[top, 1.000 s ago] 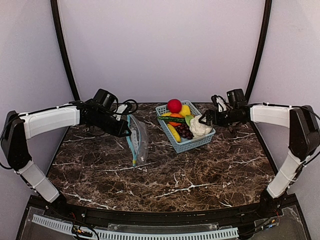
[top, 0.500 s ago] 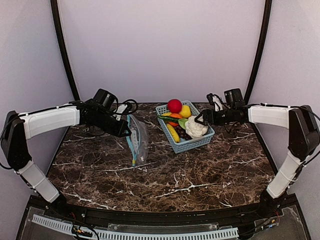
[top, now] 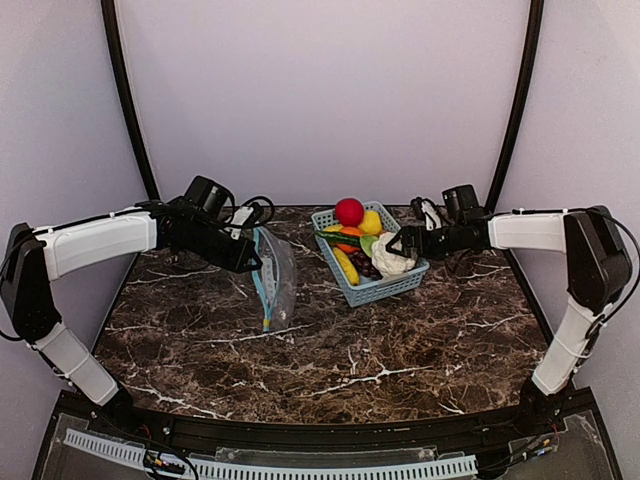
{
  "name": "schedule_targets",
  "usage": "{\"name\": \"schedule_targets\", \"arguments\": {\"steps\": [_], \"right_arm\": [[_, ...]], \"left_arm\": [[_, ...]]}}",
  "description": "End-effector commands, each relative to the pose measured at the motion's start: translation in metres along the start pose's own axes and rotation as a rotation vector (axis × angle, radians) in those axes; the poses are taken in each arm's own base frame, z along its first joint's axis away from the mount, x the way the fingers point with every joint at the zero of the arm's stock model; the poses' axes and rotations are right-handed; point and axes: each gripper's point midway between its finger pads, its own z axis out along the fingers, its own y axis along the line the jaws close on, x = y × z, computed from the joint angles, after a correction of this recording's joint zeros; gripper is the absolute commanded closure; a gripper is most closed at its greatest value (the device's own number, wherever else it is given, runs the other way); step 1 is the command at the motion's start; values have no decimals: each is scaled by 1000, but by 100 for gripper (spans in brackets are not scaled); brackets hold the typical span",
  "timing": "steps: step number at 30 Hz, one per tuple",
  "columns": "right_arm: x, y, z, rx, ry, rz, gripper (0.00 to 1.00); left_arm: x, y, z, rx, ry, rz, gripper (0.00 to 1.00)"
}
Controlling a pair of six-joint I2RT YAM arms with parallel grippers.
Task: Place the food in the zip-top bag and seal the zipper
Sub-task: Pick up the fake vegetable from the bin.
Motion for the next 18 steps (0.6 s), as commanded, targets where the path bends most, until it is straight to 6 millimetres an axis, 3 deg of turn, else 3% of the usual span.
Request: {"name": "schedule_targets", "arguments": {"steps": [1, 8, 13, 18], "right_arm": [[15, -3, 11, -12, 42, 32, 2], [18, -5, 20, -13, 61, 46, 9], [10, 3, 13, -32, 29, 58, 33], [-14, 14, -7, -14, -31, 48, 62]], "left_arm": [[3, -2, -10, 3, -7, 7, 99], [4, -6, -8, 28, -5, 1, 99], [4, -6, -8, 33, -6, -3, 99], [3, -6, -9, 29, -17, -6, 99]]}}
